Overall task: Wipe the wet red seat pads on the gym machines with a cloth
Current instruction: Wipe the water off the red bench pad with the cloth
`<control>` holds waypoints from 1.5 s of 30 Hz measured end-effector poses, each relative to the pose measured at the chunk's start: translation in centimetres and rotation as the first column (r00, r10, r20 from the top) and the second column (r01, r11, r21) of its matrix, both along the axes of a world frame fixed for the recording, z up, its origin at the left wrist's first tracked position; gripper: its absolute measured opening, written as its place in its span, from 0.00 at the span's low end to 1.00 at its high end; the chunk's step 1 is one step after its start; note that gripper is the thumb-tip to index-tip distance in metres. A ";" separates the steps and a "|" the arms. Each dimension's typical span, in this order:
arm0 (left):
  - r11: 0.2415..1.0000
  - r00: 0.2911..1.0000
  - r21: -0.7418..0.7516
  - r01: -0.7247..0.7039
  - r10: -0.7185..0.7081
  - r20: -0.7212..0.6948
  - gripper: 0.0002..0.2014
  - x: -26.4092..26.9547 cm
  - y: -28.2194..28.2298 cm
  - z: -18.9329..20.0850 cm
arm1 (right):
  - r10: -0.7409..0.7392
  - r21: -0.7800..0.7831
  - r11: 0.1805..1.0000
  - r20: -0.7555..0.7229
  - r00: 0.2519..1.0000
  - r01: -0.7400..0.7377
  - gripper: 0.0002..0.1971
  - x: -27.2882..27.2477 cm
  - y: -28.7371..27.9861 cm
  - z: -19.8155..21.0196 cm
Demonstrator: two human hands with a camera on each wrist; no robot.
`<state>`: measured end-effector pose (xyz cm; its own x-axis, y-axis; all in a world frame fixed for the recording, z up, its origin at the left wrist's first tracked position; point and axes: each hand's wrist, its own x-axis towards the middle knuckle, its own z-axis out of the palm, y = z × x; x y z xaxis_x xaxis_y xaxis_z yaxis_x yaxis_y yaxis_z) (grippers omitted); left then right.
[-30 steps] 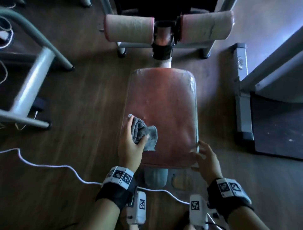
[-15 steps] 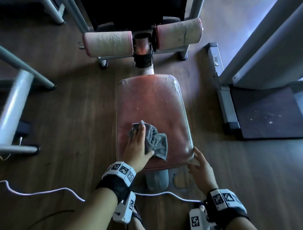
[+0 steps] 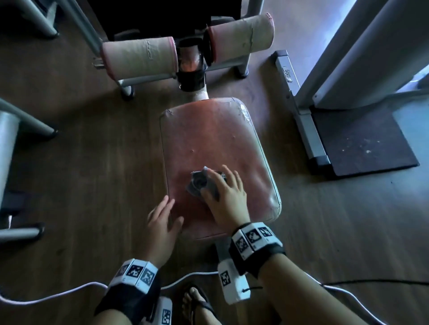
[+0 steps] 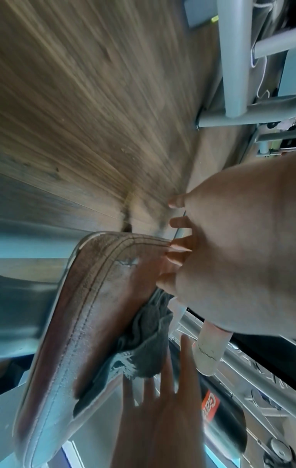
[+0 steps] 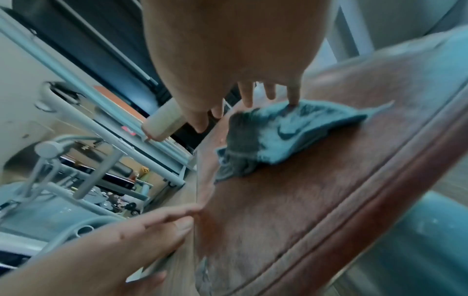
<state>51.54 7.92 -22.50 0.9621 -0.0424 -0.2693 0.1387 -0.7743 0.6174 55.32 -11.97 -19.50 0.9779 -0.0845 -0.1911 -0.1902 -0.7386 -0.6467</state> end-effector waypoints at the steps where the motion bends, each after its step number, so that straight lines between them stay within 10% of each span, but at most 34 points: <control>1: 1.000 1.000 0.001 0.013 -0.013 0.004 0.26 -0.3 0.2 -0.2 | 0.023 -0.063 0.998 -0.060 0.998 -0.027 0.26 0.0 0.9 -0.6; 7: 0.999 0.999 -0.009 0.053 -0.053 0.003 0.30 -0.8 0.7 -0.8 | 0.071 -0.270 0.961 0.045 0.996 -0.057 0.19 -0.9 1.0 -2.4; 13: 0.994 0.992 0.011 0.105 -0.104 -0.077 0.33 -1.0 1.2 -0.4 | -0.200 -0.290 0.931 0.099 0.975 0.221 0.40 -5.7 -4.9 -1.8; 19: 0.992 0.978 -0.007 0.127 -0.126 -0.166 0.35 -0.8 1.5 0.1 | -0.655 0.101 0.755 0.053 0.754 0.648 0.36 -10.6 -6.4 -3.1; 29: 0.989 0.979 -0.022 0.143 -0.145 -0.146 0.36 -0.9 1.9 -0.2 | -0.778 0.261 0.605 -0.005 0.628 0.752 0.19 -11.7 -4.5 -3.7; 35: 0.991 0.982 -0.072 0.115 -0.124 -0.142 0.37 -1.2 1.2 -0.3 | -0.945 0.316 0.233 -0.149 0.290 0.920 0.16 -7.1 -4.1 -4.3; 45: 0.988 0.979 -0.103 0.114 -0.129 -0.155 0.37 -1.3 1.6 -1.0 | -0.950 0.294 0.275 -0.064 0.306 0.915 0.23 -8.3 1.7 -6.0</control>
<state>50.28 9.57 -23.47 0.8926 -0.1890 -0.4094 0.1502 -0.7314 0.6652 47.06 -10.31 -25.46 0.2716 -0.9238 -0.2698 -0.5649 0.0740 -0.8219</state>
